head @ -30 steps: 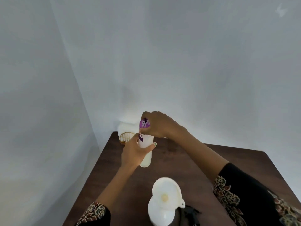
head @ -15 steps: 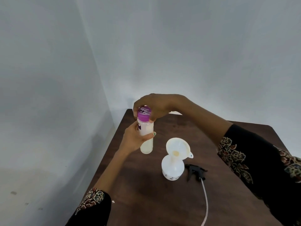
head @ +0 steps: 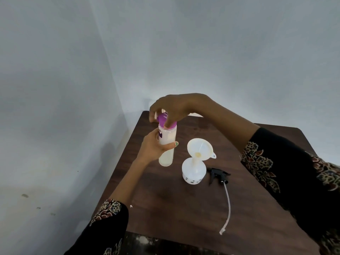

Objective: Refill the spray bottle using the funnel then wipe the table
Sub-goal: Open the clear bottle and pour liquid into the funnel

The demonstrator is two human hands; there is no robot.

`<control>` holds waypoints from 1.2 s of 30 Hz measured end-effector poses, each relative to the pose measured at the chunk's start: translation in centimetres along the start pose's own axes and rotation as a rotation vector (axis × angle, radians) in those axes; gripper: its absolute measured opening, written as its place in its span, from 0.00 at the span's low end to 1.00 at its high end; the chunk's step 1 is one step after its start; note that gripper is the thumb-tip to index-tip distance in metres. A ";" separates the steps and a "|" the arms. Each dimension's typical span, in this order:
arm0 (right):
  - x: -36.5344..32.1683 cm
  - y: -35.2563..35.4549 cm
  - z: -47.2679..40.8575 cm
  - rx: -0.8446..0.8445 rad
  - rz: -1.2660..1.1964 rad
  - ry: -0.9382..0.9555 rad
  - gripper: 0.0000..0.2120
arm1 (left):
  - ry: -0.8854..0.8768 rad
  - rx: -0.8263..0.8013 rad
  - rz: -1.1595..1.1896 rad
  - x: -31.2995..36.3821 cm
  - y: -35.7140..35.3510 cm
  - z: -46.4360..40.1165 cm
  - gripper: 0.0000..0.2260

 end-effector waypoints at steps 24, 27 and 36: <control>0.8 -1.6 1.2 -0.142 0.000 -0.022 0.16 | 0.009 -0.056 0.024 -0.3 -2.2 0.4 0.25; 0.9 -1.8 1.0 -0.123 -0.016 -0.106 0.31 | 0.007 -0.045 0.081 -0.4 -2.3 0.3 0.24; 1.7 -2.8 0.3 -0.198 0.024 -0.113 0.19 | 0.029 -0.082 0.049 -0.7 -2.7 0.3 0.27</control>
Point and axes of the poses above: each hand's wrist, its own z-axis away from the middle knuckle, its own y-axis out of the back of the hand, x = y × z, the point moved 4 cm from there along -z, towards the middle knuckle, and after that the axes turned 12 degrees about -x, right-handed, at the moved point
